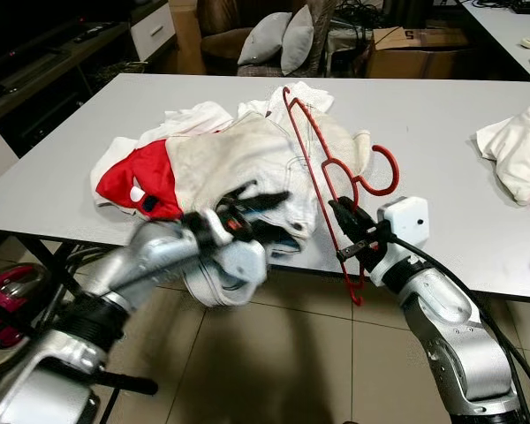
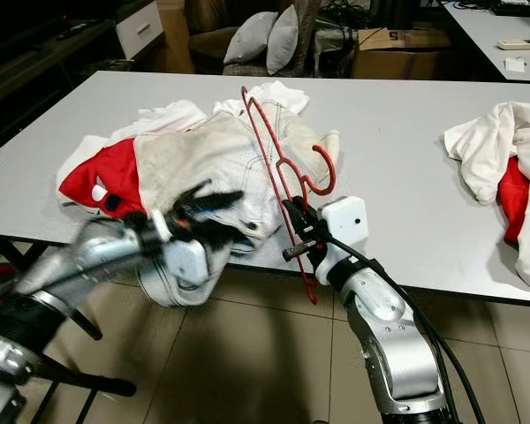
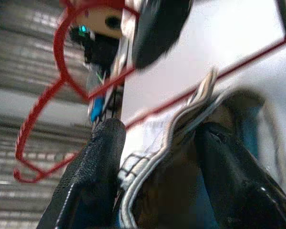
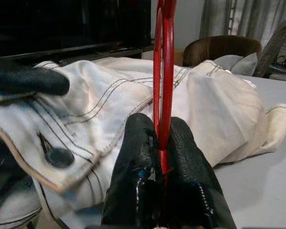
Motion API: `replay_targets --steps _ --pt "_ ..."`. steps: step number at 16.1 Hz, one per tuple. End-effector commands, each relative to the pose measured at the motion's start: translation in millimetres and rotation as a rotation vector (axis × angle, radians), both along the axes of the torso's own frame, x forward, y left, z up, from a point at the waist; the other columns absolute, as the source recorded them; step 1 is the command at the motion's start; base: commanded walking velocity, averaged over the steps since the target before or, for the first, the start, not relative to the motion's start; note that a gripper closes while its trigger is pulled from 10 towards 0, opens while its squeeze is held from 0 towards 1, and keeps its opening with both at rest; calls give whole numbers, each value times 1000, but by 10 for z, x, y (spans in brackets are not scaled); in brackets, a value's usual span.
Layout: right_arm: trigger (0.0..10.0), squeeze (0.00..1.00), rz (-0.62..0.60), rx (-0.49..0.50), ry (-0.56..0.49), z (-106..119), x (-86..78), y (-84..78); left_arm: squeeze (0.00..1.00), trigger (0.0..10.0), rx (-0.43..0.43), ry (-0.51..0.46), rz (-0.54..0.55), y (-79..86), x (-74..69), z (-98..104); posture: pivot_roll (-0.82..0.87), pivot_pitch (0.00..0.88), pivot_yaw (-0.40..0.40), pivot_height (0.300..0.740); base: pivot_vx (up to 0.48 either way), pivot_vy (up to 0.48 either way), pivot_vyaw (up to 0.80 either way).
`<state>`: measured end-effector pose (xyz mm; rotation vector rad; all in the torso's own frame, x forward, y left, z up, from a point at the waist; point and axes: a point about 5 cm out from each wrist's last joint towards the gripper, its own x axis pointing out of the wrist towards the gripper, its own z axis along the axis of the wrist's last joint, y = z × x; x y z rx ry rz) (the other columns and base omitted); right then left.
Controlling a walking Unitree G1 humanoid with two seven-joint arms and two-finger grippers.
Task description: Hang hanger
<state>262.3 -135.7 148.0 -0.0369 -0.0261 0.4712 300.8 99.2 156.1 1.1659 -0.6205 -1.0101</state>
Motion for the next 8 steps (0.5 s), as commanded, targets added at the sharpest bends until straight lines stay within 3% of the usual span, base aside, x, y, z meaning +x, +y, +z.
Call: replay_targets --steps 1,3,4,5,8 --pt "10000 0 1 -1 -3 11 15 19 0 10000 11 1 -10 -32 -46 -68 -38 0 111 740 0 0 0" --pt "10000 0 -1 0 -1 10 8 12 0 10000 -10 3 29 -37 -16 -83 -38 0 109 740 0 0 0" --pt "10000 0 -2 0 0 8 3 7 0 4510 -26 -4 65 -22 28 -65 -36 0 107 740 0 0 0" --pt "10000 0 -2 0 2 5 4 5 0 0 -44 -7 85 -19 63 -41 -33 0 104 740 0 0 0" --pt "10000 0 -3 1 7 -4 12 15 0 0 -32 19 86 -92 74 -91 -28 0 101 740 0 0 0"
